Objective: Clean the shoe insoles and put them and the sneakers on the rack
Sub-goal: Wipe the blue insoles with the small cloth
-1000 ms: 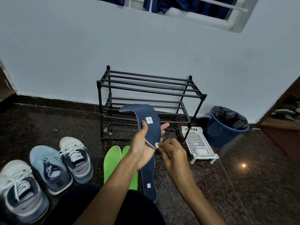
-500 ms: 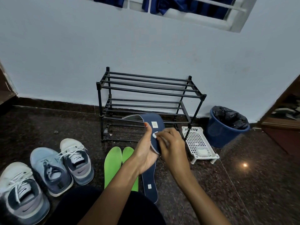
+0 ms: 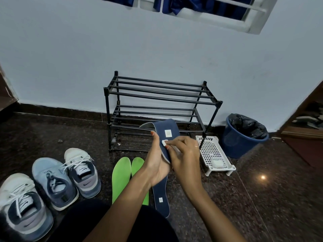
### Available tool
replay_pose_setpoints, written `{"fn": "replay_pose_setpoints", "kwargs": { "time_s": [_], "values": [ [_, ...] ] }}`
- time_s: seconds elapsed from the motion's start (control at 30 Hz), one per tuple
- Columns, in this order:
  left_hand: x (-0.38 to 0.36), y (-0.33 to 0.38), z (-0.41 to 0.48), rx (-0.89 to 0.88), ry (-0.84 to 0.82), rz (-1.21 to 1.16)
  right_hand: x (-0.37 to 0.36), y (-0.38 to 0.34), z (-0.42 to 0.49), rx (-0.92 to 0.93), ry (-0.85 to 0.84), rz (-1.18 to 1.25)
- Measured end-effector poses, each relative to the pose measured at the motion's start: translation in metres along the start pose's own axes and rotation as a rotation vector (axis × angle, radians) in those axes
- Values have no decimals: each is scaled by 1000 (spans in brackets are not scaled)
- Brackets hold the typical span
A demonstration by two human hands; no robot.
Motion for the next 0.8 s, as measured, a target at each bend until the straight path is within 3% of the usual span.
{"fn": "replay_pose_setpoints", "kwargs": {
  "time_s": [0.17, 0.4, 0.57, 0.63, 0.73, 0.8],
  "values": [
    [0, 0, -2, -13, 35, -49, 0, 10, 5, -138, -4, 208],
    [3, 19, 1, -107, 9, -73, -3, 12, -3, -105, -99, 340],
    [13, 41, 2, -199, 27, -233, -9, 8, -32, -132, -211, 454],
    [15, 40, 4, -192, 31, -239, -5, 5, -39, -96, -166, 308],
    [12, 28, 5, -119, 28, -189, 8, -8, -39, 72, 6, -115],
    [8, 18, 5, -62, 18, -106, 9, -12, -28, 96, 41, -138]
  ]
}}
Point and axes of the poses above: each hand's wrist, its own z-axis towards the middle knuckle, its own x-axis out of the back of the hand, y = z × x, the point moved 9 cm from there along z, towards the middle knuckle, and after that the axes turned 4 degrees about z, right-handed, at the moved point
